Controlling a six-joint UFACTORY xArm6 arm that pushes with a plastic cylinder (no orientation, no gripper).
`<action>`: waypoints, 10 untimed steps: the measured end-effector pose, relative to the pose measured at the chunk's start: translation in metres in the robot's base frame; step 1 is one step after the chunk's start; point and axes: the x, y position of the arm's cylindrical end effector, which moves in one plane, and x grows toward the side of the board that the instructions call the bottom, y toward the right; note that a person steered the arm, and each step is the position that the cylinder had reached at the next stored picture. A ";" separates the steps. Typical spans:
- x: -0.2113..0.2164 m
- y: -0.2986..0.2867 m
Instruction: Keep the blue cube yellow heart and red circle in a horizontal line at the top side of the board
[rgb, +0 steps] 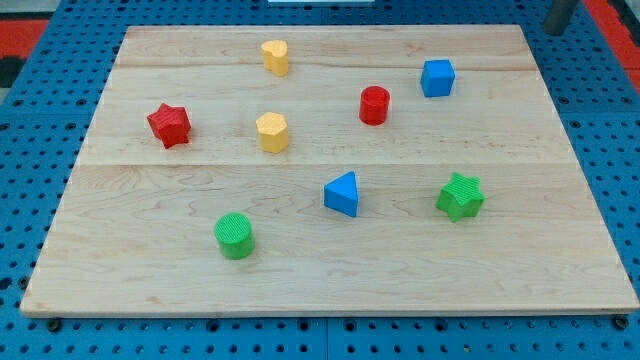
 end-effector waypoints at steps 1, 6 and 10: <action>0.000 0.000; 0.114 -0.217; 0.090 -0.371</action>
